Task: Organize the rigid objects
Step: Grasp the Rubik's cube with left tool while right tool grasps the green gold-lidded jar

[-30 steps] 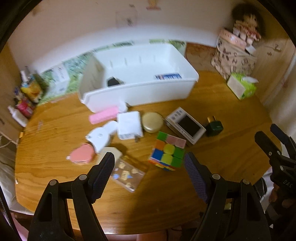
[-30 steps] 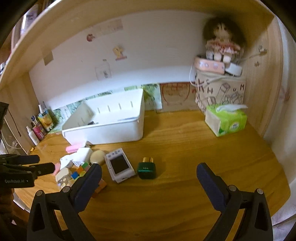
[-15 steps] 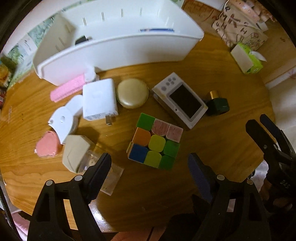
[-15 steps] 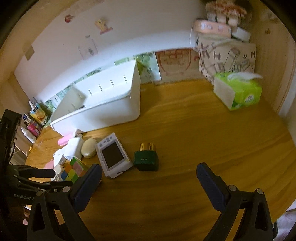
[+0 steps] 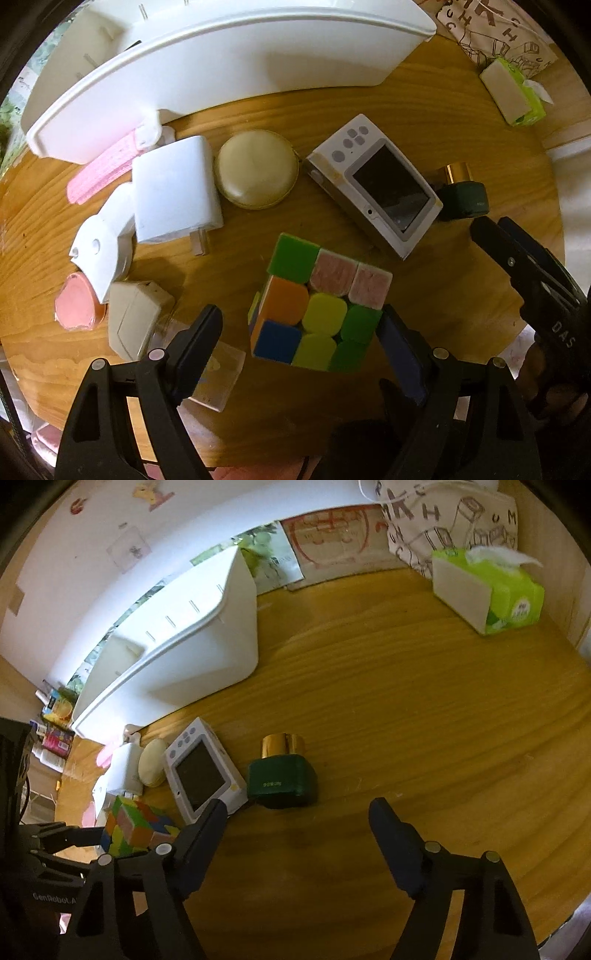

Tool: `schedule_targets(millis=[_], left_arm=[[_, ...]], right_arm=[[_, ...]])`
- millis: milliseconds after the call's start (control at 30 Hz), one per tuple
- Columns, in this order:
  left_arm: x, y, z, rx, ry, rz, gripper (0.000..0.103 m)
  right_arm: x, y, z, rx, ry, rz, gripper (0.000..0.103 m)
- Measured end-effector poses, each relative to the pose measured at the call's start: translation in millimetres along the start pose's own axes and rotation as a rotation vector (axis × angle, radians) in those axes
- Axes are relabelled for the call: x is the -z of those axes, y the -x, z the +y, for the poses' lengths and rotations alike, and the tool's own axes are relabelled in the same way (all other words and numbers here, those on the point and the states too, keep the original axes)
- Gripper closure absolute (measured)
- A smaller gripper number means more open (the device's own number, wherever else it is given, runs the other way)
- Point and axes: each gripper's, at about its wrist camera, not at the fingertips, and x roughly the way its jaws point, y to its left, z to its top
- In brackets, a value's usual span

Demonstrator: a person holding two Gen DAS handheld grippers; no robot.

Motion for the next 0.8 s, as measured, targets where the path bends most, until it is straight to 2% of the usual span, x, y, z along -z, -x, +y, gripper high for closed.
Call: schedule_targets(millis=[100, 233, 333, 467, 533, 667, 800], left_arm=[[-5, -2, -2, -0.002, -0.006, 0.015, 0.016], [-16, -9, 0, -0.004, -0.004, 0.048, 0.017], [-22, -12, 1, 0.008, -0.003, 0.071, 0.018], [-37, -20, 1, 0.028, 0.003, 0.102, 0.025], [-39, -28, -2, 0.047, 0.006, 0.115, 0.029], [-42, -33, 3, 0.049, 0.006, 0.124, 0.031], [-46, -37, 4, 0.069, 0.025, 0.137, 0.032]], right_arm=[[-4, -5, -1, -0.002, -0.007, 0.010, 0.027], [-7, -11, -3, -0.005, -0.019, 0.023, 0.034], [-9, -15, -2, -0.006, -0.023, 0.029, 0.035], [-12, -18, 0, -0.008, -0.021, 0.033, 0.036], [-13, -19, 0, -0.011, -0.021, 0.037, 0.041], [-14, -22, 3, -0.014, -0.016, 0.042, 0.044], [-15, -25, 5, -0.027, -0.010, 0.049, 0.052]])
